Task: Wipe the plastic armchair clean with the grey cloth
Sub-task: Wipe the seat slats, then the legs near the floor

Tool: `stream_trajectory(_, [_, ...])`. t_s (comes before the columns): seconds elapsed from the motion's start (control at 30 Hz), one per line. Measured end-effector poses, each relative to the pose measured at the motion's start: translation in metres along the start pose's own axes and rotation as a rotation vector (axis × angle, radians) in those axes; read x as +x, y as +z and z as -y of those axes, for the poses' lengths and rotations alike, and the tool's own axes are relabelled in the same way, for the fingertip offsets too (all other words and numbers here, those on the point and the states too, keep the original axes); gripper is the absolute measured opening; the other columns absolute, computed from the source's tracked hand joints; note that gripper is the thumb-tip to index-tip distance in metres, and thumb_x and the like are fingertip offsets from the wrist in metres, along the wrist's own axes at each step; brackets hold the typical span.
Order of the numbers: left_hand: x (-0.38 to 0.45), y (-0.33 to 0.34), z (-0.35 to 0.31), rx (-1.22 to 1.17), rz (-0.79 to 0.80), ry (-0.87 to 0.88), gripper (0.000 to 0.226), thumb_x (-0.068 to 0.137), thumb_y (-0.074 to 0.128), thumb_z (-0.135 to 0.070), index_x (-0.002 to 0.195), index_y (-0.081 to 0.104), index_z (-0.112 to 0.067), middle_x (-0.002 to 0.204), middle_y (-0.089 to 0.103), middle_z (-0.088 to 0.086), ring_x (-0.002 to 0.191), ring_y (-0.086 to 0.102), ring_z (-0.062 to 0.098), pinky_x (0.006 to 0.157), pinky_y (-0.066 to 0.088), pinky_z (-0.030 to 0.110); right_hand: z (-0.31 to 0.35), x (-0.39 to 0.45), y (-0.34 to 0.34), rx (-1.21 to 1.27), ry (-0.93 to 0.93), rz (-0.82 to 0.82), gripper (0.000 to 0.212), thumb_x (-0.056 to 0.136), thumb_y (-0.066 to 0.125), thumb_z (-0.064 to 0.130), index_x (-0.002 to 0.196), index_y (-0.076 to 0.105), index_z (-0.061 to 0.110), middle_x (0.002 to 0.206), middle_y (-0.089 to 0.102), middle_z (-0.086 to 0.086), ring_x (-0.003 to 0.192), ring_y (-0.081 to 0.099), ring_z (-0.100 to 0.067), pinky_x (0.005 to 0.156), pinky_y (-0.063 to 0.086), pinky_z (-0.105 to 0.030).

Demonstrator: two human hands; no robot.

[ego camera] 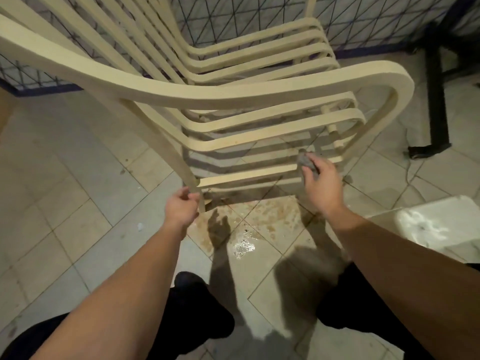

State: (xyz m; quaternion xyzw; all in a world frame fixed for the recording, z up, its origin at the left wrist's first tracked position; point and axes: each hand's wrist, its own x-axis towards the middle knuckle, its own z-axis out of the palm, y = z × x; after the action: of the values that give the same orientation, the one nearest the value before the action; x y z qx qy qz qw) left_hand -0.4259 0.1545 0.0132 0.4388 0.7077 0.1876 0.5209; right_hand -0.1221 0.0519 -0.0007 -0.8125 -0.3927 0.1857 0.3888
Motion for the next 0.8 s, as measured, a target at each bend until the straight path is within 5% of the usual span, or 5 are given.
stream_trajectory(0.2, [0.016, -0.027, -0.042, 0.191, -0.078, 0.322, 0.040, 0.103, 0.056, -0.020, 0.141, 0.046, -0.017, 0.133, 0.055, -0.006, 0.125, 0.052, 0.016, 0.104, 0.043, 0.034, -0.028, 0.034, 0.038, -0.609, -0.152, 0.148, 0.030, 0.093, 0.054, 0.010, 0.119, 0.063, 0.020, 0.115, 0.066, -0.006, 0.111, 0.053, -0.029, 0.109, 0.034, -0.045])
stream_trajectory(0.4, [0.012, -0.018, -0.047, 0.342, -0.154, 0.371, 0.023, 0.107, 0.045, -0.020, 0.127, 0.049, -0.009, 0.111, 0.056, -0.001, 0.101, 0.051, 0.017, 0.086, 0.038, 0.027, 0.042, -0.013, 0.133, -0.619, -0.436, 0.397, 0.092, 0.075, 0.048, -0.016, 0.151, 0.033, 0.033, 0.152, 0.042, 0.004, 0.144, 0.030, -0.024, 0.123, 0.008, -0.051])
stream_trajectory(0.57, [0.018, -0.019, -0.045, 0.363, -0.159, 0.386, 0.004, 0.106, 0.048, -0.018, 0.109, 0.048, -0.016, 0.097, 0.058, 0.001, 0.089, 0.054, 0.020, 0.074, 0.037, 0.026, 0.077, -0.029, 0.162, -0.481, -0.795, 0.655, 0.070, 0.083, 0.053, -0.014, 0.144, 0.051, 0.022, 0.154, 0.043, -0.002, 0.146, 0.031, -0.028, 0.123, 0.013, -0.044])
stream_trajectory(0.7, [0.020, -0.017, -0.040, 0.364, -0.172, 0.399, 0.016, 0.106, 0.047, -0.019, 0.119, 0.051, -0.012, 0.103, 0.060, 0.002, 0.091, 0.055, 0.019, 0.077, 0.039, 0.028, 0.040, -0.030, 0.110, 0.265, 0.084, -0.049, 0.042, 0.098, 0.050, 0.003, 0.134, 0.060, 0.023, 0.133, 0.062, 0.004, 0.119, 0.060, -0.015, 0.096, 0.054, -0.025])
stream_trajectory(0.8, [0.026, -0.017, -0.034, 0.364, -0.170, 0.417, 0.019, 0.106, 0.046, -0.020, 0.122, 0.051, -0.012, 0.107, 0.059, 0.001, 0.097, 0.057, 0.021, 0.082, 0.042, 0.033, 0.001, -0.003, 0.048, 0.555, 0.674, -0.615, 0.039, 0.105, 0.044, 0.015, 0.143, 0.049, 0.014, 0.135, 0.058, -0.002, 0.122, 0.056, -0.019, 0.077, 0.037, 0.004])
